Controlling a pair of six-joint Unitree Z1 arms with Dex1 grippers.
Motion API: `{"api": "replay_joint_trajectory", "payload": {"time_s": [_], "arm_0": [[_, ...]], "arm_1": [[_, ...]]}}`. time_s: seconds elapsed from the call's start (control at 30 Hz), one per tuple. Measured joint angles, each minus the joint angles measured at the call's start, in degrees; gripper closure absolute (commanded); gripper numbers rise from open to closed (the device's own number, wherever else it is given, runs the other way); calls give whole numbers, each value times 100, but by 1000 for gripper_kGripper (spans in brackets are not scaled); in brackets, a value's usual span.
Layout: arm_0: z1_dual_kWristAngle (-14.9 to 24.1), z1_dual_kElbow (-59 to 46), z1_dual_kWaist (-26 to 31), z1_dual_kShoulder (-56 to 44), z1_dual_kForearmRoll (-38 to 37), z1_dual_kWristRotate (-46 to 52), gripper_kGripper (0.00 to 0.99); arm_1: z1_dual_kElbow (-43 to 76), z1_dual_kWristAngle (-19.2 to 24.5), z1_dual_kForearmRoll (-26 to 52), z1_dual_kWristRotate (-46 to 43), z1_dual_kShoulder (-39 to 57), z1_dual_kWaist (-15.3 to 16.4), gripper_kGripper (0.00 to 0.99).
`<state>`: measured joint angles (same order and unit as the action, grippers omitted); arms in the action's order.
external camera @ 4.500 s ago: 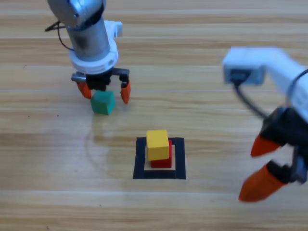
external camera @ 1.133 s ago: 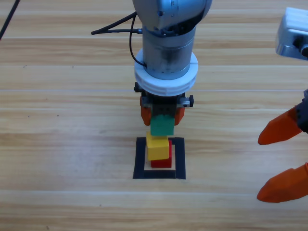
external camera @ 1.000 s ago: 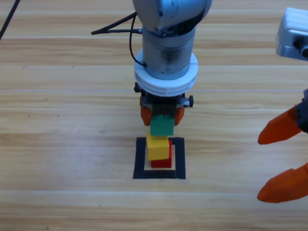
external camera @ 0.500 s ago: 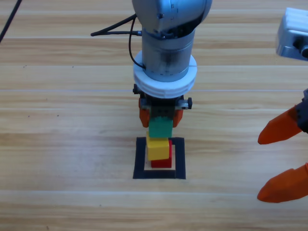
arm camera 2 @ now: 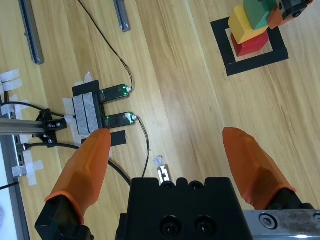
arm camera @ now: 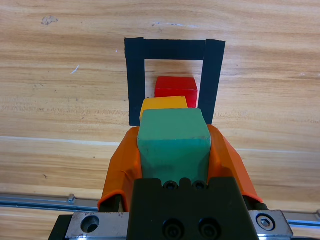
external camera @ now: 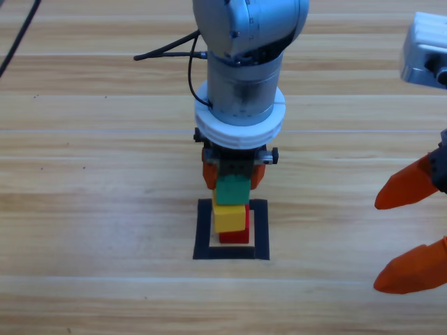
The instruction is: Stack the blocks in the rectangular block: red at the bottom, yellow in the middle, green on top
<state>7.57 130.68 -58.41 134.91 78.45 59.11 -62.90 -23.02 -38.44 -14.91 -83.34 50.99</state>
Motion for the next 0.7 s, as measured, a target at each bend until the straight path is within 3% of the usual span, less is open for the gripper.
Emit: {"api": "replay_joint_trajectory", "payload": {"time_s": [0.7], "arm_0": [[17,-250,0,-111,-121,-6,990]], "arm_1": [[1,23,1,0,0,0,0]]}}
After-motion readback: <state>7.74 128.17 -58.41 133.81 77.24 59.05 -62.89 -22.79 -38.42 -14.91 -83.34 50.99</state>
